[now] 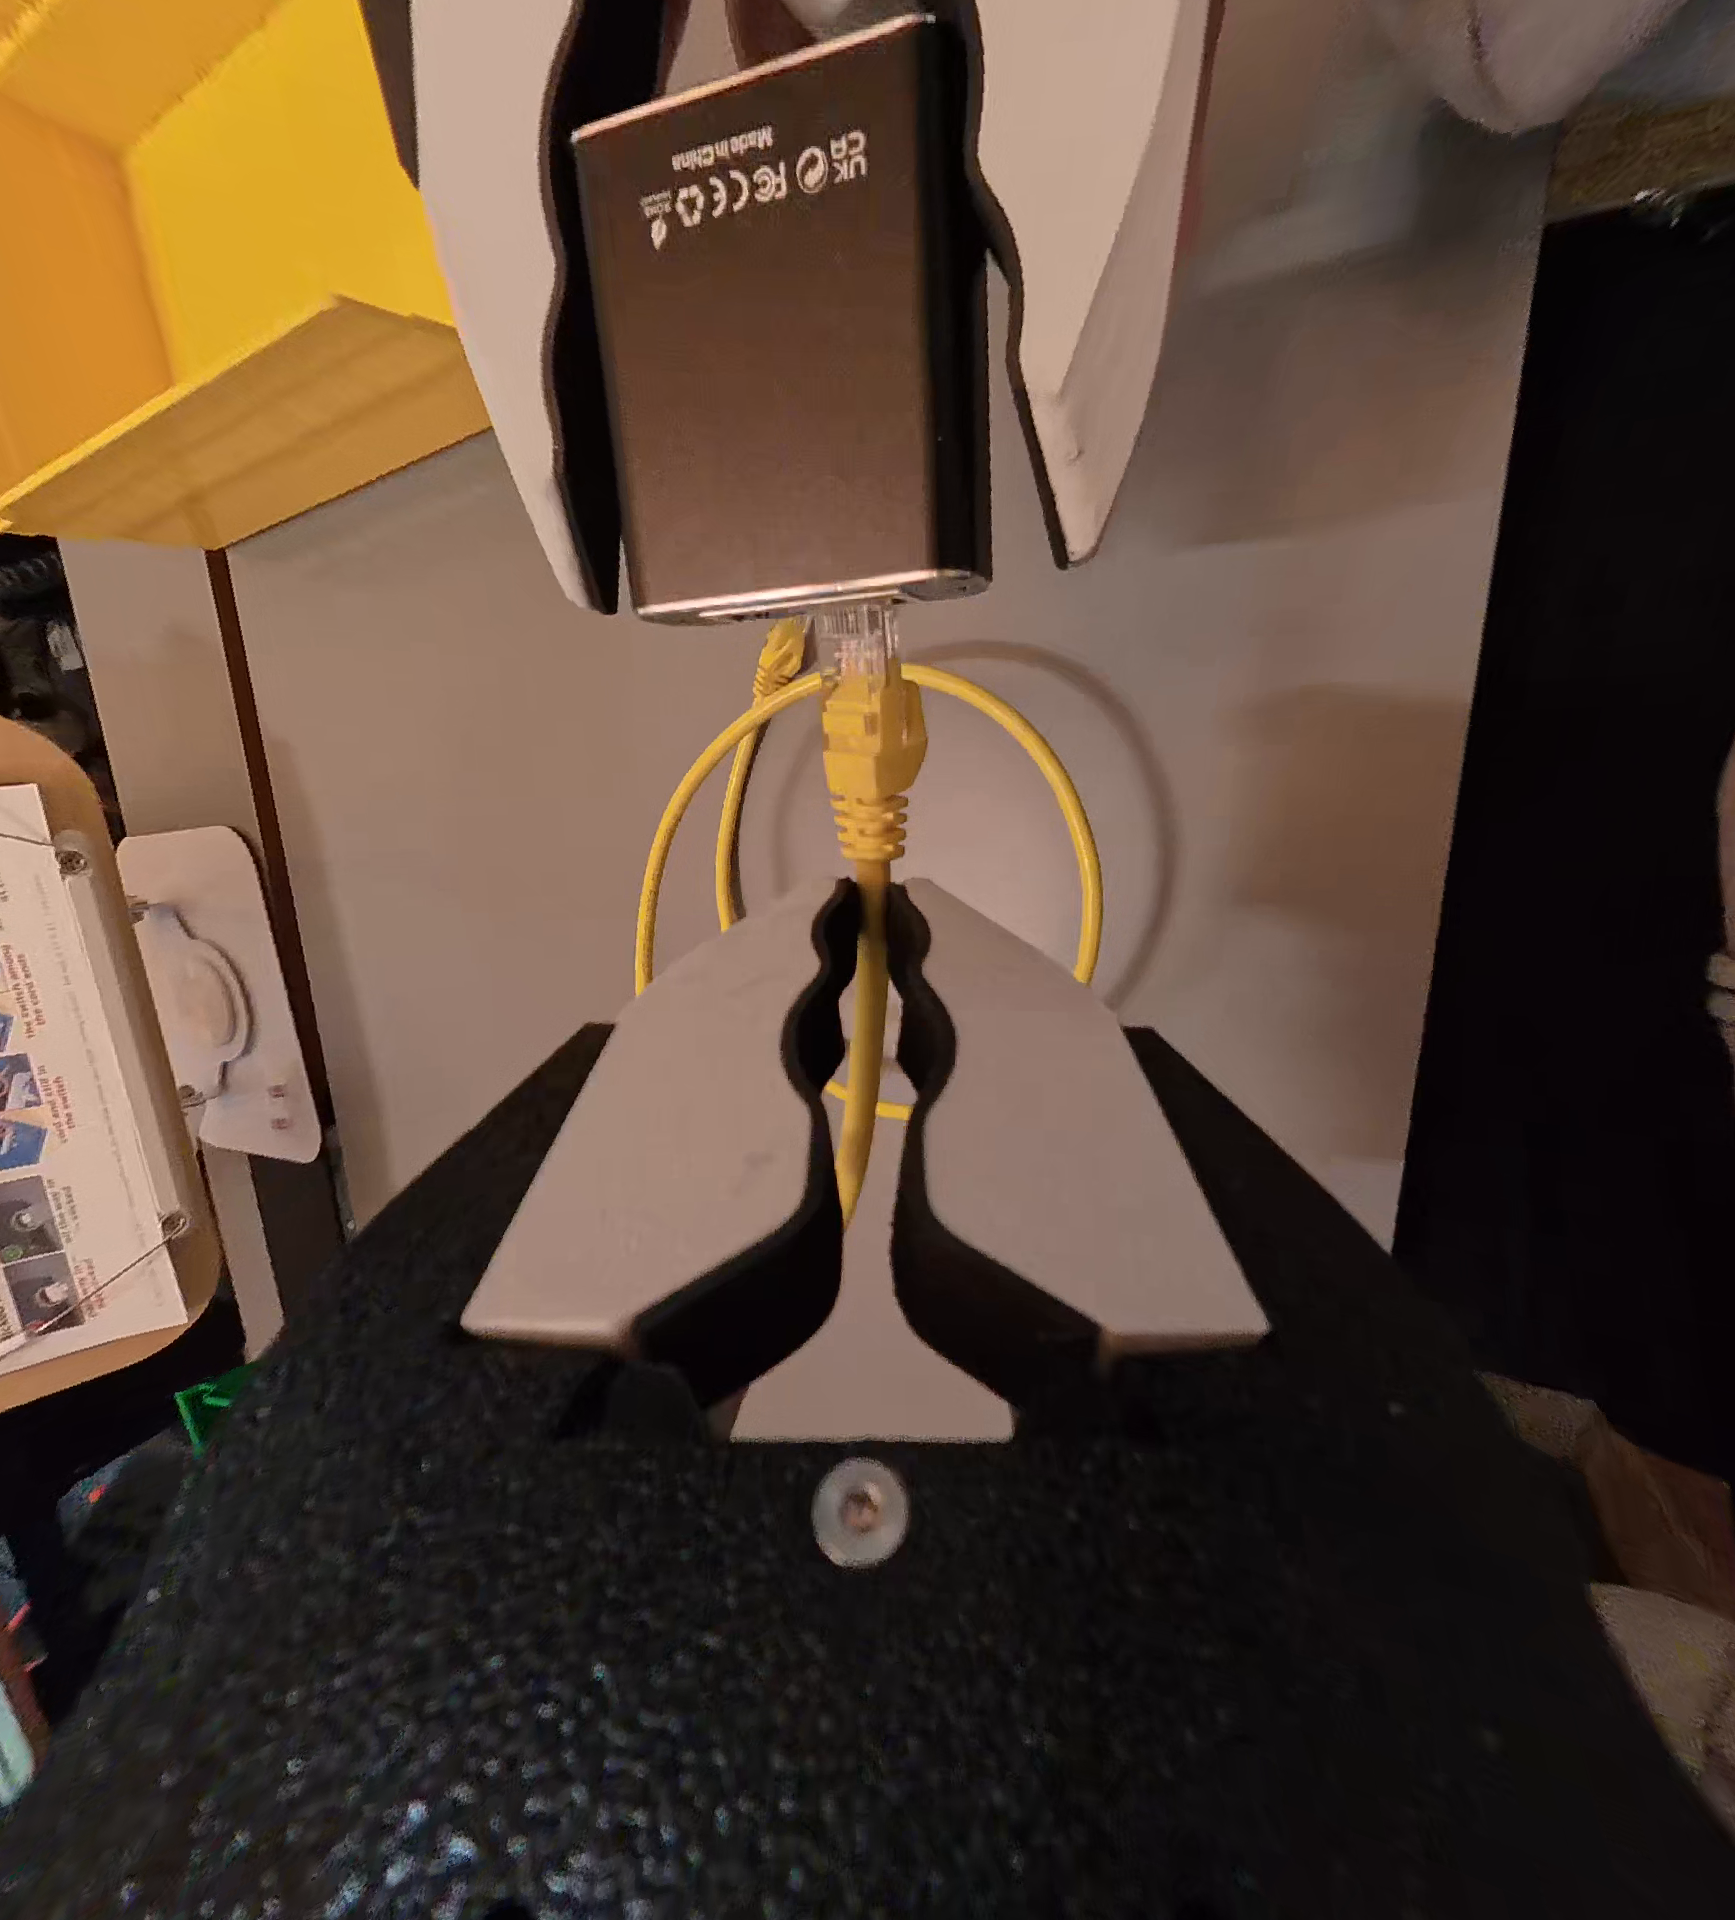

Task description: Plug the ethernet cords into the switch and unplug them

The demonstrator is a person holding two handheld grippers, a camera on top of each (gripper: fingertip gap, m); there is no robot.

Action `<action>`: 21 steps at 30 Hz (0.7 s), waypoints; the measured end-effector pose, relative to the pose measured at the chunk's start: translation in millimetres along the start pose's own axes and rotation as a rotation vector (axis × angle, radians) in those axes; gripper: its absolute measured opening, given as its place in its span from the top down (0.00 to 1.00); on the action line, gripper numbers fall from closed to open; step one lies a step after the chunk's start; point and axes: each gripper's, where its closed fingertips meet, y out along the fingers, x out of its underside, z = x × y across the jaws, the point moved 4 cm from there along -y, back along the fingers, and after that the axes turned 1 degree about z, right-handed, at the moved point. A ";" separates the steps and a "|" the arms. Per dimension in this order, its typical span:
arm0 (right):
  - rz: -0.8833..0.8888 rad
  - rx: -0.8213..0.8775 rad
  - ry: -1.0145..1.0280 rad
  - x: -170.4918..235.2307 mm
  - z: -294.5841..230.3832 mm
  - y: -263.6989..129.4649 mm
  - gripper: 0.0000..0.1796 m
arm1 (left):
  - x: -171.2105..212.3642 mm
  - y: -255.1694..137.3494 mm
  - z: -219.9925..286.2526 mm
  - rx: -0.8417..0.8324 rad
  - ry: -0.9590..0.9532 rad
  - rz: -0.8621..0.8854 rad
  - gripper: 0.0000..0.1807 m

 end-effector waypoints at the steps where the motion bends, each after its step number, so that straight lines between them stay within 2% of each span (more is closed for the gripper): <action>1: -0.012 0.006 0.004 -0.1 0.3 0.4 0.58 | 0.4 1.9 0.3 -0.004 0.006 -0.016 0.97; 7: -0.088 0.052 0.066 3.0 5.0 5.8 0.58 | 5.4 10.9 -4.3 -0.082 0.060 -0.137 0.97; 10: -0.070 0.072 0.129 2.4 9.6 3.7 0.58 | 4.1 11.0 -9.9 -0.153 0.063 -0.118 0.97; 15: 0.023 0.088 0.161 -8.2 13.2 -2.5 0.58 | -4.4 -0.2 -19.6 -0.456 0.267 -0.058 0.97; 17: 0.015 0.091 0.123 -11.0 10.8 -2.0 0.58 | -5.2 0.4 -21.1 -0.582 0.376 -0.077 0.97; 21: -0.038 0.116 0.077 -8.9 10.5 7.1 0.58 | 0.9 7.7 -22.9 -0.694 0.458 -0.200 0.97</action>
